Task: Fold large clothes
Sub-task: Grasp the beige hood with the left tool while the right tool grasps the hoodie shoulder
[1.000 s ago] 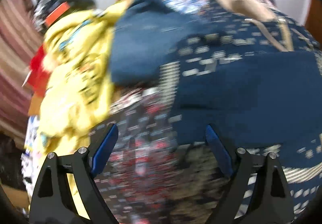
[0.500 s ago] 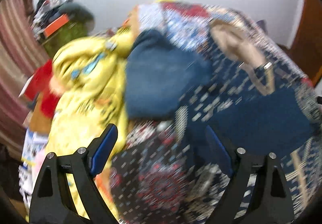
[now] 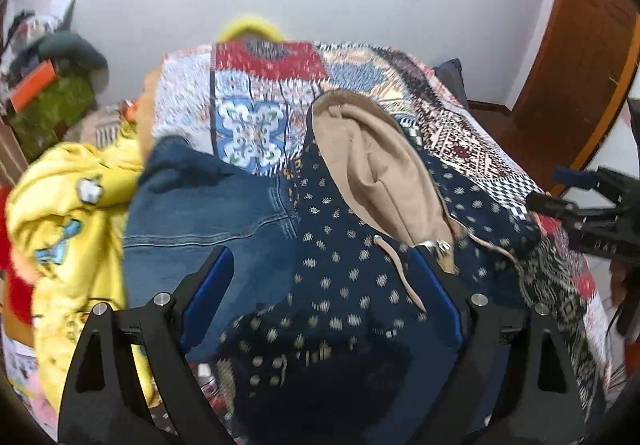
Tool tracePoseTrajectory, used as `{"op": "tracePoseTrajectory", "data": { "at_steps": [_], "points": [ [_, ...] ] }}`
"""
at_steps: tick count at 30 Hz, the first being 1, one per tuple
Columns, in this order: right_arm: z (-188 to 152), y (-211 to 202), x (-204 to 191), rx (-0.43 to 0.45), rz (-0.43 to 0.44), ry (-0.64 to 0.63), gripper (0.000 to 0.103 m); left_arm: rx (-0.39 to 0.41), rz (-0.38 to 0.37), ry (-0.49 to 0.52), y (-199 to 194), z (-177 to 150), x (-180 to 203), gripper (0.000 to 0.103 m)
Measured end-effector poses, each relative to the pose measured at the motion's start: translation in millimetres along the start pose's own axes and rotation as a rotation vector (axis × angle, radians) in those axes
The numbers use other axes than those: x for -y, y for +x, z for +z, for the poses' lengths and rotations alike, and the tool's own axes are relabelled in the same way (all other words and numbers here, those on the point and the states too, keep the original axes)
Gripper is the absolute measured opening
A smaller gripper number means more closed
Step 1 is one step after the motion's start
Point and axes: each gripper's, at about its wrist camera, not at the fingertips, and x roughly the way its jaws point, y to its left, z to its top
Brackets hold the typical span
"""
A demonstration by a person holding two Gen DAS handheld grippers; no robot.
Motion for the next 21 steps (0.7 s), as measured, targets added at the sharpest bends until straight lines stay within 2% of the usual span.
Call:
{"op": "tracePoseTrajectory", "data": {
  "at_steps": [3,6,12,17,21],
  "points": [
    [9.3,29.6,-4.7,-0.038,0.025,0.030,0.069,-0.054,-0.047,-0.061,31.0,5.3,-13.0,0.089],
    [16.5,61.1,-6.8,-0.089,0.010,0.055,0.069,-0.117,-0.090,-0.113,65.7,8.0,-24.1,0.089],
    [26.0,119.0,-1.3,-0.188,0.054,0.155,0.069,-0.187,-0.138,-0.207,117.1,9.4,-35.2,0.089],
    [36.6,136.8,6.3,-0.183,0.076,0.239,0.069,-0.202,-0.194,-0.269,141.1,15.9,-30.9,0.089],
    [40.3,142.7,6.5,-0.180,0.078,0.252,0.069,-0.223,-0.174,-0.294,160.5,20.9,-26.2,0.088]
  ]
}}
